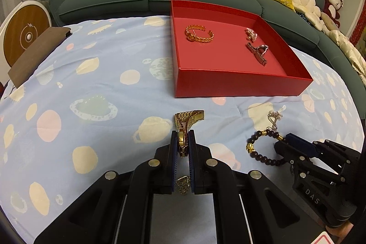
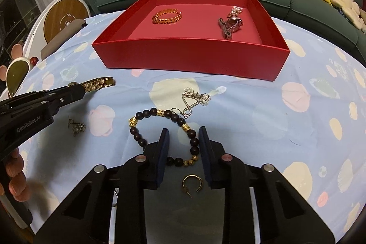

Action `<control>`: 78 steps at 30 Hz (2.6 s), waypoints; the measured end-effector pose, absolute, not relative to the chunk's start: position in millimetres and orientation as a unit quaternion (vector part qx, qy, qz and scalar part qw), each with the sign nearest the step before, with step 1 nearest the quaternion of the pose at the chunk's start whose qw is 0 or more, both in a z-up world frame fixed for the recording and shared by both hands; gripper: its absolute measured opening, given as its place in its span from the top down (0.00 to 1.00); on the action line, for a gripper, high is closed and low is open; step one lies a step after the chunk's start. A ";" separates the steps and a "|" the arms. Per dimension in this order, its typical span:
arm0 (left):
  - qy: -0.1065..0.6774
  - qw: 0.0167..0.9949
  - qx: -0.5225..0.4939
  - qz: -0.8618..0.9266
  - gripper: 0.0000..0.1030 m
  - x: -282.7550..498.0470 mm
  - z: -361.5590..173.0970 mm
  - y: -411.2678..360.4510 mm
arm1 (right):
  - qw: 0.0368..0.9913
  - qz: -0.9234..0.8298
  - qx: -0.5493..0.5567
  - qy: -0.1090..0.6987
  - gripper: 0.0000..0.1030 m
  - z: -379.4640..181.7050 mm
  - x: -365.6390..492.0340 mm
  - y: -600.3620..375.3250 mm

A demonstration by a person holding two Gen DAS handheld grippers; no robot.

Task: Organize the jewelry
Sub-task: 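Grasp the gold ring with the left tool while the right tool grasps the black bead bracelet, then carry the gold watch and bead bracelet over the red box with both tools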

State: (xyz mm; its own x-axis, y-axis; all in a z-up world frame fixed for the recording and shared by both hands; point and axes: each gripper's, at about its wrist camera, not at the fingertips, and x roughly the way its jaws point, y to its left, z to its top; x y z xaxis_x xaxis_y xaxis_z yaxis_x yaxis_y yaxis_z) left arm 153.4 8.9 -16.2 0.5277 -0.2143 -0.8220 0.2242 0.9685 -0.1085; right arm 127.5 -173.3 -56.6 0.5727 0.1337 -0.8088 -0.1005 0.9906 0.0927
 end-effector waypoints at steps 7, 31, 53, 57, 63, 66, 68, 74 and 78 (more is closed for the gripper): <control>0.466 0.876 0.011 -0.127 0.94 149.6 -12.6 11.5 | 0.888 0.052 0.008 0.457 0.93 -55.4 126.7 -173.6; 0.440 0.887 0.016 -0.140 0.94 125.4 20.0 -5.5 | 0.922 0.054 0.053 0.379 0.93 26.2 108.6 -189.1; 0.410 0.902 -0.001 -0.138 0.94 124.4 61.4 -27.8 | 0.928 0.059 0.087 0.359 0.93 49.9 87.3 -202.9; 0.407 0.904 -0.004 -0.130 0.94 131.0 65.6 -27.7 | 0.925 0.060 0.092 0.363 0.93 48.2 89.1 -204.7; 0.405 0.905 -0.006 -0.127 0.94 139.8 70.2 -31.5 | 0.921 0.069 0.094 0.371 0.93 44.0 93.7 -200.8; 0.406 0.905 -0.005 -0.126 0.94 144.4 70.0 -31.8 | 0.918 0.073 0.101 0.376 0.93 42.4 96.3 -201.6; 0.408 0.904 -0.007 -0.124 0.94 149.6 69.0 -31.3 | 0.917 0.073 0.104 0.379 0.93 41.7 98.7 -202.9; 0.410 0.904 0.011 -0.120 0.94 166.3 68.6 -32.1 | 0.915 0.072 0.117 0.379 0.93 43.6 107.0 -205.7; 0.413 0.903 -0.001 -0.119 0.94 176.2 67.3 -27.7 | 0.915 0.070 0.119 0.380 0.93 43.6 113.8 -206.3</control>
State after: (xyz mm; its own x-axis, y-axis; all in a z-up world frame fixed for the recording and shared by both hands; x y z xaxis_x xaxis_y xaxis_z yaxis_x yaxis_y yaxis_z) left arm 176.2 -27.7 67.3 0.6306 -0.2149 -0.7458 0.2133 0.9719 -0.0997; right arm 113.8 -206.3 43.6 0.7020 0.2173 -0.6782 -0.0373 0.9622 0.2697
